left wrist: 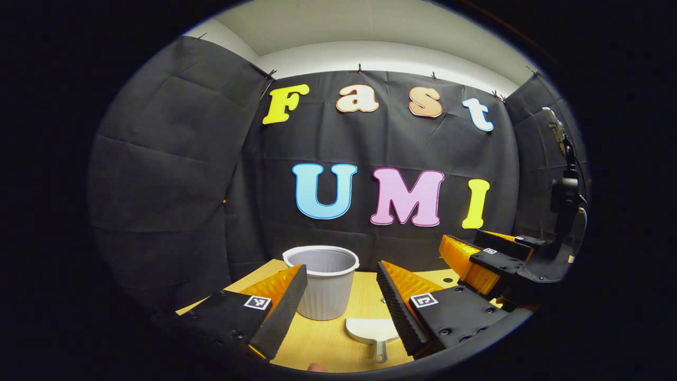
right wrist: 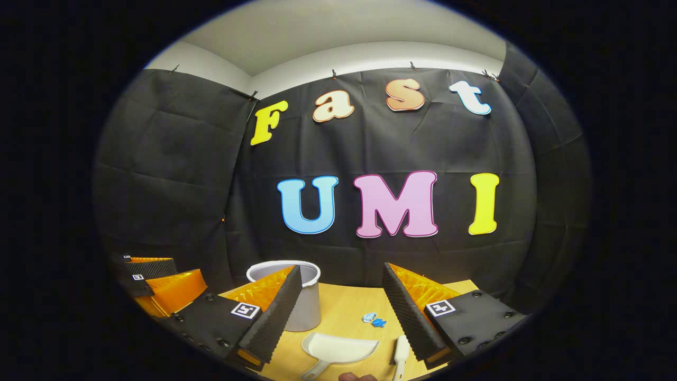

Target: Pick up the small broom and dustpan from the desktop, sweep the trash into the dustpan with the broom, and then empty the trash into the garbage bin.

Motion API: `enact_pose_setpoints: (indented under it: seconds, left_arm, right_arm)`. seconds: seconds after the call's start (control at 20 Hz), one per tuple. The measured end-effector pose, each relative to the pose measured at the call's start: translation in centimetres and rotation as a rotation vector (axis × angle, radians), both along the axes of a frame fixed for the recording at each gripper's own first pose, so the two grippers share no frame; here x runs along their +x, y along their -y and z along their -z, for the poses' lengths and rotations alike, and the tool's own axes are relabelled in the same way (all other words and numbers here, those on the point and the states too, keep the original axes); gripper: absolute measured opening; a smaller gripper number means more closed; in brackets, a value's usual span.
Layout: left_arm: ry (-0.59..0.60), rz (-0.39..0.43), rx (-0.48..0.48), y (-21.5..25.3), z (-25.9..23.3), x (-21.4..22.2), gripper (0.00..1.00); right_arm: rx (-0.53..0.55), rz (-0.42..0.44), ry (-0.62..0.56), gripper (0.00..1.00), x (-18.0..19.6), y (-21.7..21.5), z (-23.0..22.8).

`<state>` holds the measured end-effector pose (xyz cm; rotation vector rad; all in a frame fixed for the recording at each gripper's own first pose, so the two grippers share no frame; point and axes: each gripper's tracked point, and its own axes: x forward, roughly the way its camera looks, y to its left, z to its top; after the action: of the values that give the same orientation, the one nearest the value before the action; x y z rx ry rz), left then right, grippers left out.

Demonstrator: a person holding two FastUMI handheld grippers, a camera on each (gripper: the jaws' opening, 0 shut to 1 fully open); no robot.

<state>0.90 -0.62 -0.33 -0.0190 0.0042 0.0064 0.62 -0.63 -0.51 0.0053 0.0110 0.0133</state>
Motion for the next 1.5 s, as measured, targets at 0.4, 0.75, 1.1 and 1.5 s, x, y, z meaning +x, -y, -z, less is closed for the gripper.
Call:
enact_pose_setpoints:
  seconds: [0.4,0.75,1.1,1.5]
  left_arm:
    - [-0.003,-0.001,-0.002,0.4,0.4,-0.4,0.78]
    - [0.008,0.017,0.008,0.3,0.4,-1.7,0.80]
    - [0.020,0.045,0.024,-0.5,1.2,-2.6,0.78]
    - [0.038,0.170,0.060,-0.3,2.2,-3.6,0.78]
  right_arm:
    - [0.011,0.002,-0.003,0.98,-0.6,0.4,0.0]
    - [-0.009,-0.013,0.013,0.92,-2.1,-1.3,-0.5]
    - [-0.045,0.035,0.074,0.93,-4.1,-1.9,-3.2]
    - [-0.120,0.136,0.100,0.93,-7.5,-1.9,-3.7]
